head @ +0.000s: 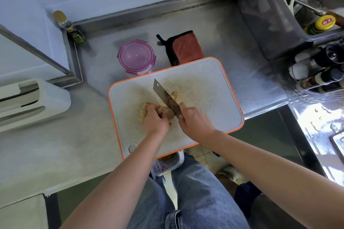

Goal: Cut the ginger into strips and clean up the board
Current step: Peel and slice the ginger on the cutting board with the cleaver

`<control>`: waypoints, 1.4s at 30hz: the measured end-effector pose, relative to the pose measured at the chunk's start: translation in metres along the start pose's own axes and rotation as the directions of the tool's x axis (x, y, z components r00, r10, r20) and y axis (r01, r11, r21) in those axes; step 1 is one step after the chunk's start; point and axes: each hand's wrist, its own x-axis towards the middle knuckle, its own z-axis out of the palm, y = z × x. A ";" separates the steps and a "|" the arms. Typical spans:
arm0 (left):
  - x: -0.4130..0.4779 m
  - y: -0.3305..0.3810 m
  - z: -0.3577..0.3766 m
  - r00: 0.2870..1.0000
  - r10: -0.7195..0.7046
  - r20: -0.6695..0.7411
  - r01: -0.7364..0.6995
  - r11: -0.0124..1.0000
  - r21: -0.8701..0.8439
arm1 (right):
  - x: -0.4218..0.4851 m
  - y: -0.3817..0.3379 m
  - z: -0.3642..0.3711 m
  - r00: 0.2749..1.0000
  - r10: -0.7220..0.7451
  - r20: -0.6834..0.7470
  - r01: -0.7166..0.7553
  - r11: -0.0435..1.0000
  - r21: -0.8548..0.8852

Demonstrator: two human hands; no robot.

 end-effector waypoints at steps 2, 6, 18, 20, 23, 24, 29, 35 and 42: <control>0.000 0.000 0.001 1.000 0.004 -0.012 -0.004 1.000 0.000 | 0.000 0.001 -0.002 1.000 -0.010 0.013 0.010 1.000 0.002; 0.003 -0.002 0.001 1.000 -0.021 -0.012 0.021 0.999 -0.032 | -0.014 0.010 -0.004 0.999 -0.013 0.037 0.015 0.998 -0.054; 0.005 -0.008 -0.004 0.999 0.030 0.011 -0.031 0.998 0.060 | 0.012 0.001 0.011 1.000 -0.028 0.006 0.028 1.000 -0.013; 0.004 -0.010 -0.005 0.999 0.043 0.031 -0.045 0.998 0.052 | 0.012 0.005 0.012 0.999 -0.034 -0.009 0.034 0.999 -0.016; 0.000 -0.011 -0.011 0.995 0.057 0.085 -0.059 0.998 0.025 | 0.013 0.007 0.013 0.997 -0.028 -0.069 0.028 1.000 0.000; -0.002 -0.012 -0.014 0.994 0.055 0.093 -0.060 0.997 0.045 | 0.014 0.007 0.012 0.995 -0.020 -0.093 0.021 1.000 0.016; -0.018 -0.015 -0.021 0.986 0.158 0.058 -0.168 0.905 0.392 | 0.019 0.017 0.000 0.991 0.035 -0.129 -0.026 0.997 0.073; -0.028 -0.003 -0.020 0.959 0.277 0.066 -0.275 0.841 0.466 | 0.002 0.020 -0.008 0.995 -0.046 -0.090 0.051 0.997 0.055; -0.028 -0.005 -0.020 0.947 0.313 0.074 -0.305 0.804 0.511 | -0.008 0.015 -0.010 0.998 -0.040 -0.050 0.040 0.999 0.010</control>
